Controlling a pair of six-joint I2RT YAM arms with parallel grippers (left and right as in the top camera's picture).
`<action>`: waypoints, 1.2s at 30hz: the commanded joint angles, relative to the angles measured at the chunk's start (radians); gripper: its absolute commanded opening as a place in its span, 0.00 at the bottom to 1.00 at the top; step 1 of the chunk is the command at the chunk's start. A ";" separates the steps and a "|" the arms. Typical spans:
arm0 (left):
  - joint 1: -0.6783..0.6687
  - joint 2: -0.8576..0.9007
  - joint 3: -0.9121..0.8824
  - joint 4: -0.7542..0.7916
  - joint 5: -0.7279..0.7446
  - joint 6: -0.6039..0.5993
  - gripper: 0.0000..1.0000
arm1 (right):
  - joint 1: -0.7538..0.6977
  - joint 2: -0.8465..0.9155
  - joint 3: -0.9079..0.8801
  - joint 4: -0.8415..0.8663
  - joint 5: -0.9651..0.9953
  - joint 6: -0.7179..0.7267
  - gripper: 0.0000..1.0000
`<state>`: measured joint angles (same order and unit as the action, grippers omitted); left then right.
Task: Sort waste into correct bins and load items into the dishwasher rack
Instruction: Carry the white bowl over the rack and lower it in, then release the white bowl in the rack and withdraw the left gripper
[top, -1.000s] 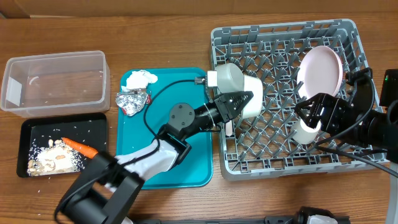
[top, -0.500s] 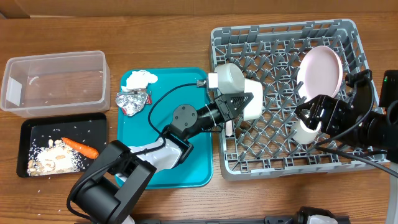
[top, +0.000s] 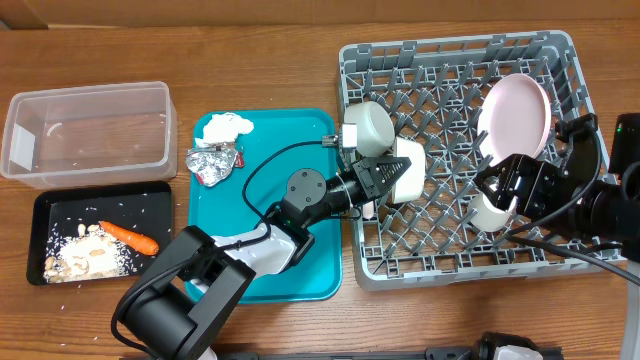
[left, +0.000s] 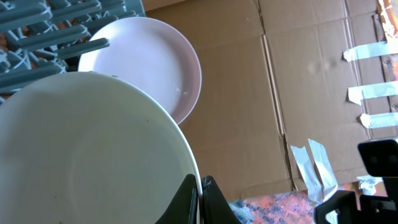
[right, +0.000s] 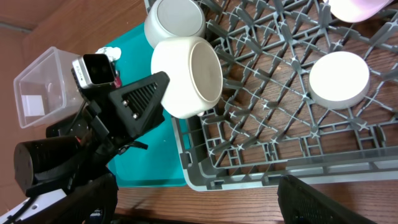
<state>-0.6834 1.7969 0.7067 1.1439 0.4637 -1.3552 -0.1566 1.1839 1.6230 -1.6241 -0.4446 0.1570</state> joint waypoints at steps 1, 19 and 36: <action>-0.007 0.015 0.000 0.005 -0.018 0.025 0.04 | -0.002 -0.003 0.006 0.002 0.004 -0.008 0.86; -0.002 0.015 0.000 -0.067 0.079 0.042 0.25 | -0.002 -0.003 0.006 -0.002 0.034 -0.008 0.86; 0.113 0.015 0.000 -0.116 0.328 0.081 0.17 | -0.002 -0.003 0.006 -0.006 0.040 -0.008 0.86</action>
<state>-0.5812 1.7992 0.7067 1.0439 0.7231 -1.3060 -0.1566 1.1839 1.6230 -1.6279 -0.4141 0.1566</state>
